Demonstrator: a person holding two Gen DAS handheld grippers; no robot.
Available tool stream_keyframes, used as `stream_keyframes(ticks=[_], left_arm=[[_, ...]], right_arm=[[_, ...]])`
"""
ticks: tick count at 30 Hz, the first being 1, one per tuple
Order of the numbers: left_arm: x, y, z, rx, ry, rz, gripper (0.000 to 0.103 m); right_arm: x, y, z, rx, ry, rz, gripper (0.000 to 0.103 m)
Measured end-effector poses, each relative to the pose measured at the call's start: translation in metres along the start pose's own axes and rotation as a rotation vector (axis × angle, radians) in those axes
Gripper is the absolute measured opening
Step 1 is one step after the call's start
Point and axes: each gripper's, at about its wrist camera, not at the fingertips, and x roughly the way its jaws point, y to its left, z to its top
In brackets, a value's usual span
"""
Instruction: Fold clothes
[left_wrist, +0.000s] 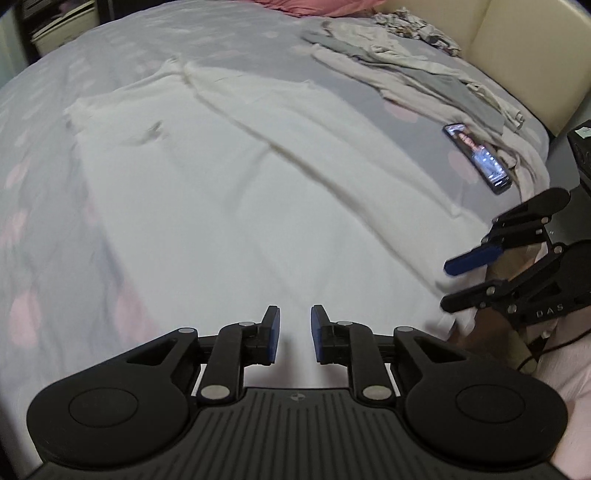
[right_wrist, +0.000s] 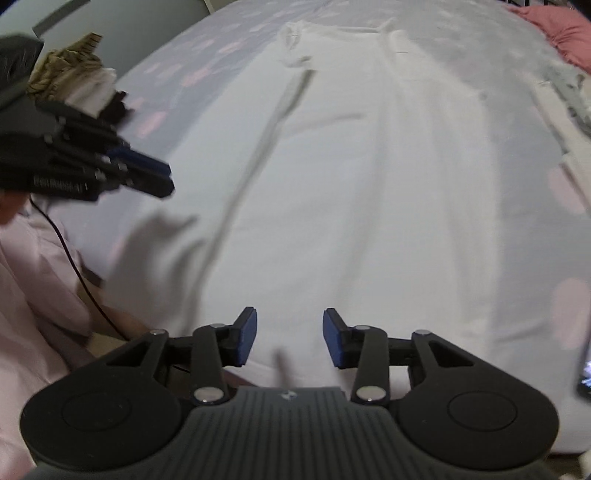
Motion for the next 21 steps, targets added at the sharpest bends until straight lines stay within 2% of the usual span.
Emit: stream_keyframes(ticks=[2,8,11,15,17,21], left_arm=[[0.007,-0.006,0.017,0.017,-0.006,-0.010,0.016],[0.026,-0.023,0.073,0.018,-0.035,-0.078,0.018],[0.040,-0.029,0.103,0.001,-0.045,-0.090,0.028],[0.067,-0.031,0.144,-0.068,-0.039,-0.129,0.032],[0.081,-0.032,0.162,-0.097,-0.031,-0.127,0.037],[0.111,-0.035,0.198,-0.117,-0.001,-0.092,0.038]], right_arm=[[-0.007,-0.021,-0.002,0.014,-0.002,-0.008,0.061],[-0.017,-0.073,-0.013,0.097,0.021,-0.040,0.061],[-0.017,-0.090,-0.016,0.134,0.049,-0.040,0.061],[-0.010,-0.103,-0.017,0.161,0.082,-0.051,0.061],[-0.002,-0.106,-0.020,0.186,0.096,-0.047,0.061],[0.015,-0.108,-0.028,0.228,0.116,-0.052,0.061]])
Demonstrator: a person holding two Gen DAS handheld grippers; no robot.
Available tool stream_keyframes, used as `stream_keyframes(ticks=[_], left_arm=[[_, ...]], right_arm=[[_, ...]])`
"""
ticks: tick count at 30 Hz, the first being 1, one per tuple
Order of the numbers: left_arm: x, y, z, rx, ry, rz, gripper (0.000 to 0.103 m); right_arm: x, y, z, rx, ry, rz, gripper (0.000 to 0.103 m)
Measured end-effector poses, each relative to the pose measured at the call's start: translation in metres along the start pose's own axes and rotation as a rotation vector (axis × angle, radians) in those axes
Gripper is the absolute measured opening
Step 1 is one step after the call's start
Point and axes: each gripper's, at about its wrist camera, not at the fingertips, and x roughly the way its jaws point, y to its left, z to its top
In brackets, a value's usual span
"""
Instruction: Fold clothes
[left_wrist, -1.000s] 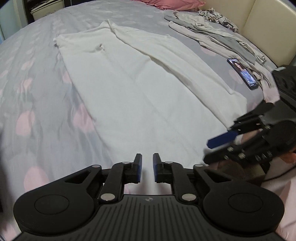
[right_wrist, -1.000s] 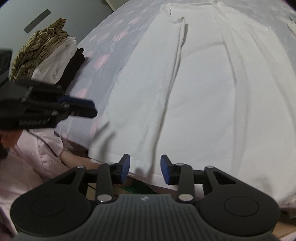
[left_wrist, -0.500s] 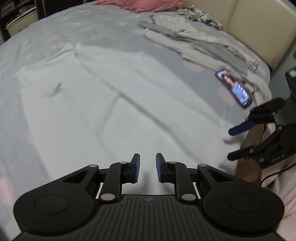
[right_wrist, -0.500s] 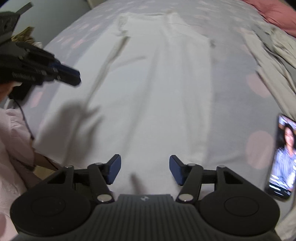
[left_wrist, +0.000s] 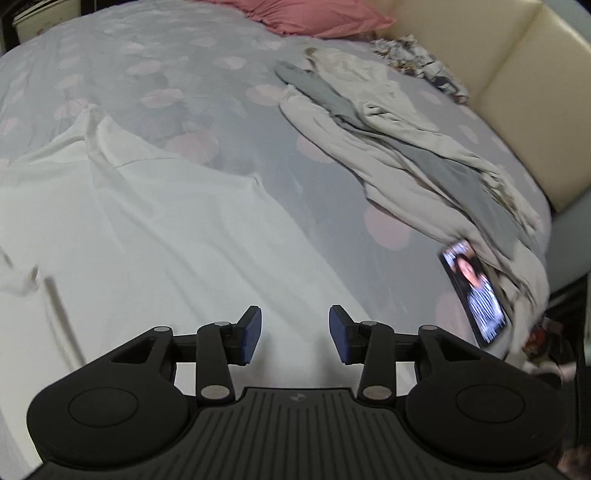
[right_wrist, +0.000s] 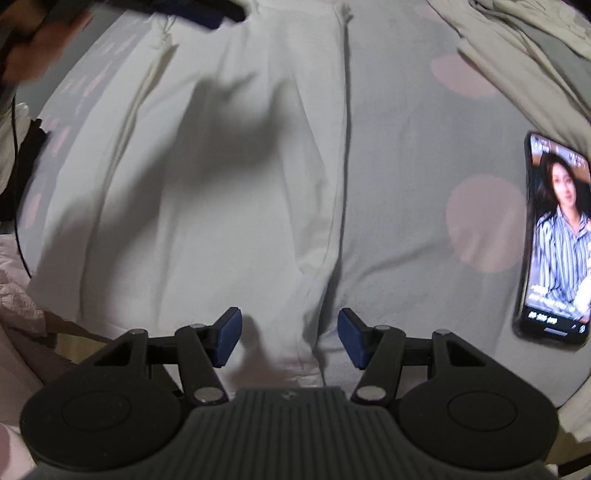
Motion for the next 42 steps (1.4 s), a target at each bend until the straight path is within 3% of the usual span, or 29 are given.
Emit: stream_keyframes(ticks=[6,8,15,22,25,27,32,42], left_arm=[[0.041,-0.002,0.046,-0.014,0.057,0.034,0.039],[0.054,-0.001,0.058,-0.017,0.076,0.052,0.039],[0.096,0.008,0.100,-0.074,0.119,0.107,0.039],[0.129,0.015,0.116,-0.119,0.180,0.185,0.038],[0.133,0.018,0.115,-0.124,0.180,0.205,0.029],[0.133,0.018,0.115,-0.104,0.177,0.226,0.016],[0.119,0.022,0.116,-0.103,0.150,0.188,0.006],[0.064,0.041,0.113,-0.163,0.055,0.058,0.004]], right_arm=[[0.004,-0.005,0.003,0.031,0.005,0.061,0.059],[0.009,-0.007,0.004,0.049,0.015,0.108,0.050],[0.015,-0.010,0.007,0.033,0.046,0.124,0.047],[0.015,-0.017,0.011,0.054,0.057,0.142,0.038],[0.015,-0.017,0.011,0.065,0.047,0.149,0.032],[0.013,-0.017,0.009,0.068,0.040,0.147,0.028],[0.005,-0.019,0.006,0.078,0.017,0.142,0.011],[-0.032,0.012,0.007,0.024,-0.066,0.171,0.007]])
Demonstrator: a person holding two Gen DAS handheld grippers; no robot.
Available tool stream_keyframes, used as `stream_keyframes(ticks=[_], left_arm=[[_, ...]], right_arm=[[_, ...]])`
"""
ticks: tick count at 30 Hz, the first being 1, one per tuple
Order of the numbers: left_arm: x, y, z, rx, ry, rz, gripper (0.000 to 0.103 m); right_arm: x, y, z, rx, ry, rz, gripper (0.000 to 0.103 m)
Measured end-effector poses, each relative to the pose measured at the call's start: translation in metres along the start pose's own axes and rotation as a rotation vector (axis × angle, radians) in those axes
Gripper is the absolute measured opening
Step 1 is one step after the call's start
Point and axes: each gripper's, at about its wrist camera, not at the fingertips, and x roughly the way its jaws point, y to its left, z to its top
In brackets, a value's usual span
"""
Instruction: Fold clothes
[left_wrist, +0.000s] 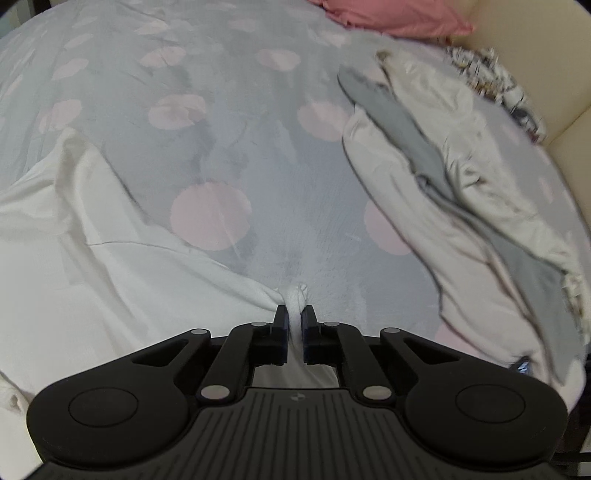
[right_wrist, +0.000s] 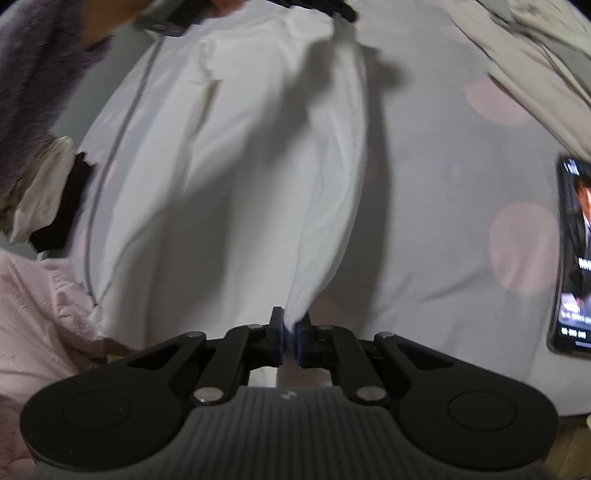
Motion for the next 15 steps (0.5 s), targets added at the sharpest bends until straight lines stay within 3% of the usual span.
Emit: stream_keyframes(ticks=[8,15], left_arm=[[-0.042,0.036,-0.009,-0.050,-0.074,-0.095,0.004],[-0.073,0.084,-0.029,-0.097,-0.130,-0.138,0.004]], right_arm=[[-0.004,0.054,0.004,-0.126,-0.005,0.041,0.007],[0.014,0.094,0.010,-0.229,0.044,0.076,0.007]])
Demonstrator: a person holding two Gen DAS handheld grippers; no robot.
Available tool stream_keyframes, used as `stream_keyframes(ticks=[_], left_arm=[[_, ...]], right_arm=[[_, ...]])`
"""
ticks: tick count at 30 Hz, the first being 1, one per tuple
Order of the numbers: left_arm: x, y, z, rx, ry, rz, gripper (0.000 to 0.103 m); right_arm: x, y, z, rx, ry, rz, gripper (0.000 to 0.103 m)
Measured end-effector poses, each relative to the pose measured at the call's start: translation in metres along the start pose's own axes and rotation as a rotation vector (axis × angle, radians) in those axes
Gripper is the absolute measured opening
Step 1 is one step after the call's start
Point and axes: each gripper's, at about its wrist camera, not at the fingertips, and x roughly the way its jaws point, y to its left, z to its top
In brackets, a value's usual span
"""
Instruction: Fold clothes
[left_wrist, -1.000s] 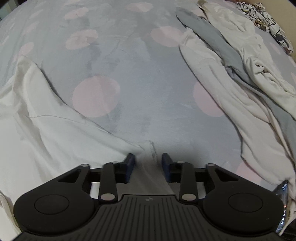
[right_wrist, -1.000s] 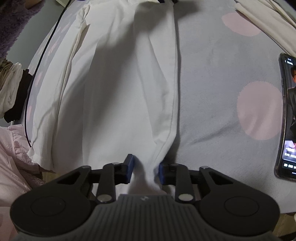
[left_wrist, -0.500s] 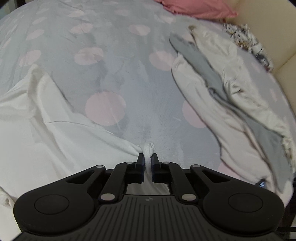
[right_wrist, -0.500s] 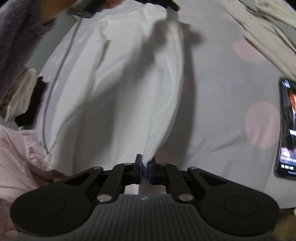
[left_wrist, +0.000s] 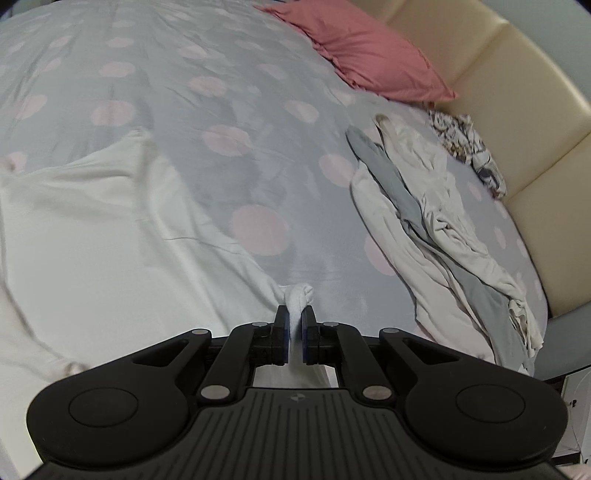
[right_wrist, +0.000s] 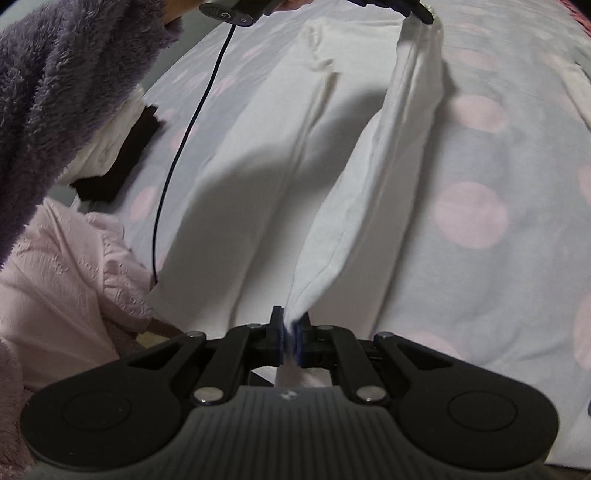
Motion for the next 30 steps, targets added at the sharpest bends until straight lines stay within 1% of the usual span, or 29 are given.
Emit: stream_keyframes(ticks=[4,8,11,16,19,21,24,25,26,27,28,30], left_arm=[[-0.014,0.035,-0.010,-0.037,-0.030,-0.022,0.004],[-0.019,0.072,-0.024,-0.087,-0.061,-0.059,0.004],[-0.015,0.097,-0.035,-0.119,-0.070,-0.073,0.004],[0.000,0.128,-0.046,-0.164,-0.068,-0.086,0.004],[0.008,0.140,-0.051,-0.187,-0.061,-0.107,0.005],[0.010,0.146,-0.053,-0.206,-0.062,-0.092,0.011],[0.003,0.152,-0.056,-0.222,-0.079,-0.090,0.013],[-0.002,0.152,-0.056,-0.222,-0.090,-0.088,0.013],[-0.007,0.152,-0.057,-0.221,-0.103,-0.087,0.014],[-0.013,0.152,-0.057,-0.218,-0.113,-0.082,0.017],[-0.019,0.151,-0.058,-0.215,-0.123,-0.077,0.018],[-0.032,0.146,-0.063,-0.191,-0.140,-0.062,0.021]], right_arm=[[0.018,0.013,0.011,-0.032,0.041,0.008,0.007],[0.036,0.021,0.018,-0.055,0.086,0.009,0.007],[0.049,0.026,0.023,-0.060,0.117,0.009,0.007],[0.069,0.034,0.028,-0.063,0.154,0.011,0.007],[0.079,0.038,0.030,-0.070,0.174,0.007,0.008],[0.083,0.040,0.030,-0.079,0.185,0.004,0.011],[0.086,0.043,0.030,-0.093,0.197,0.011,0.017],[0.086,0.043,0.029,-0.096,0.199,0.018,0.020],[0.086,0.044,0.027,-0.099,0.202,0.028,0.025],[0.088,0.046,0.026,-0.100,0.205,0.039,0.028],[0.088,0.047,0.024,-0.096,0.212,0.054,0.030],[0.089,0.049,0.020,-0.085,0.229,0.102,0.030]])
